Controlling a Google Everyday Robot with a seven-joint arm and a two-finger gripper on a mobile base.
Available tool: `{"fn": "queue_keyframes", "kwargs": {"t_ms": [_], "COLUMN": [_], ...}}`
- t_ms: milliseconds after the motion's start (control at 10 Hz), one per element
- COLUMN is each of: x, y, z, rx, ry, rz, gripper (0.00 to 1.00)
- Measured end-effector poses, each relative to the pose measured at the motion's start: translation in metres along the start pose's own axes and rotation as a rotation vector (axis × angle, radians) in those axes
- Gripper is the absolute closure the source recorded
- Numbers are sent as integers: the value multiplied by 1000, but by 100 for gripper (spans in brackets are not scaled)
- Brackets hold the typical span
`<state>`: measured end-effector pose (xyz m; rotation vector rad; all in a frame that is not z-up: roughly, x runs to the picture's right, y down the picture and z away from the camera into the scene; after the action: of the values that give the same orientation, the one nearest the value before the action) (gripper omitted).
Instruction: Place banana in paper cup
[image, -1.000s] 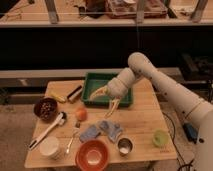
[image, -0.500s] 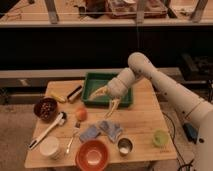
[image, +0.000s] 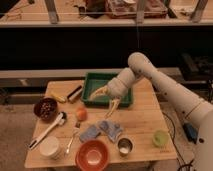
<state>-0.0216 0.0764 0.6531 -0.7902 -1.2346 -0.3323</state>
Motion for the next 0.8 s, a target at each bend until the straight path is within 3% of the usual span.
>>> {"fn": "queue_keyframes", "kwargs": {"t_ms": [200, 300, 500, 800], "x": [0, 0, 4, 20], "y": [1, 0, -1, -13], "z": [-1, -6, -22, -53], "rx": [5, 42, 204, 588], "ry": [3, 17, 66, 185], "rz": [2, 6, 38, 133], "gripper": [34, 34, 34, 34]}}
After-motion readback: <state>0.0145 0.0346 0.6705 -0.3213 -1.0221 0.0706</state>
